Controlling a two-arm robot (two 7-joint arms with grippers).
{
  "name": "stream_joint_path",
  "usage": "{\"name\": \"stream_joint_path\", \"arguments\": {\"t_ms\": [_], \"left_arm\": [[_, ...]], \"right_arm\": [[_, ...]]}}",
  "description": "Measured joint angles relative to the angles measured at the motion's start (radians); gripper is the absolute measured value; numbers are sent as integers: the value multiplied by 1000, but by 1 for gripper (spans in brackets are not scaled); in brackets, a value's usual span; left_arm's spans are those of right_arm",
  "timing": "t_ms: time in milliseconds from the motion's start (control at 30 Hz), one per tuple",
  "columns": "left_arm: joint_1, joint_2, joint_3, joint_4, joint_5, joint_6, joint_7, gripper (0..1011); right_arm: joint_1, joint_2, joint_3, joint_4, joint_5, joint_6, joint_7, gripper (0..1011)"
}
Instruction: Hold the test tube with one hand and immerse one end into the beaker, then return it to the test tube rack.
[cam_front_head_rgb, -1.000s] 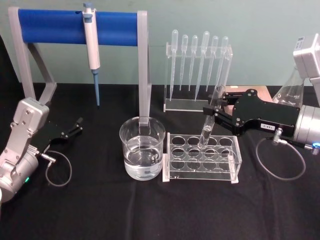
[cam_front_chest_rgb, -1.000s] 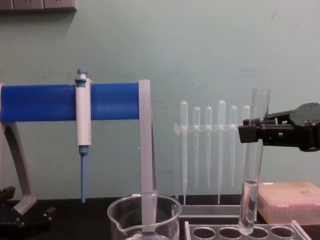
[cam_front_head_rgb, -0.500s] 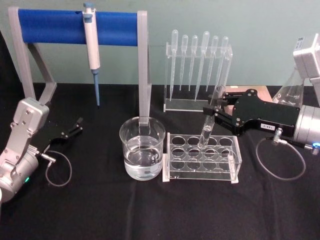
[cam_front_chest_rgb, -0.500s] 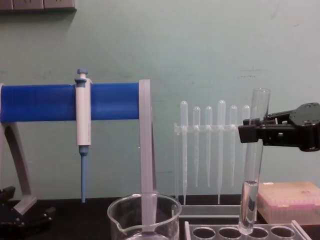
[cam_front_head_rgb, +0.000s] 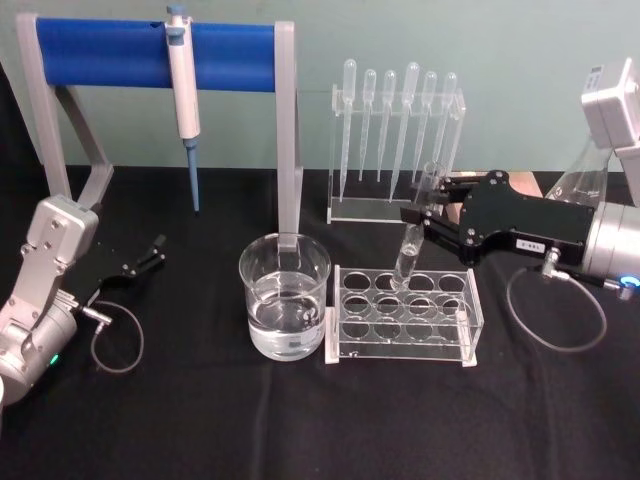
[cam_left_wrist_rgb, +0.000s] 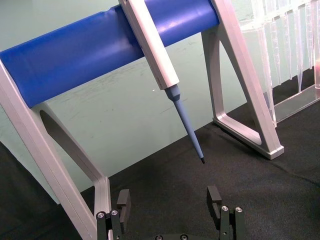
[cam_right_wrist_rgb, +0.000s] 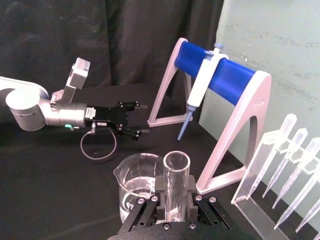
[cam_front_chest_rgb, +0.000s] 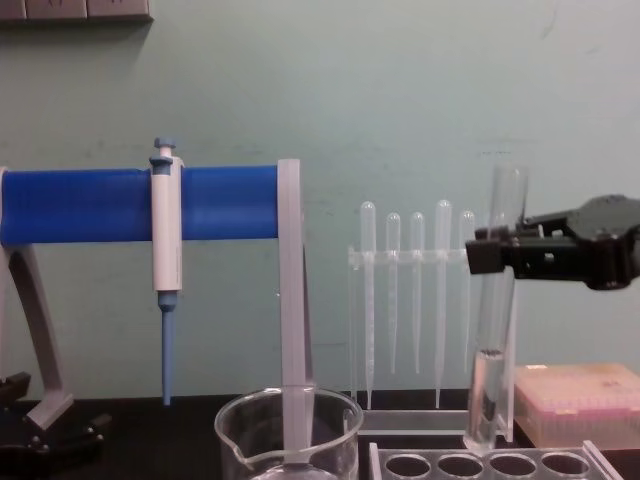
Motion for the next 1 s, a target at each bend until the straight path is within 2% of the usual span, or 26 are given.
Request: {"name": "stream_joint_path", "arguments": {"t_ms": [467,733,1000], "left_arm": [[0,0,0,0,0,0,0,1000],[0,0,0,0,0,0,0,1000],[0,0,0,0,0,0,0,1000]], "right_arm": [[110,-41,-48,18,-4,31,20,237],[199,-99,-96,49,-8,43,34,237],[253,-150,-146,94,-13,46,43,238]]}}
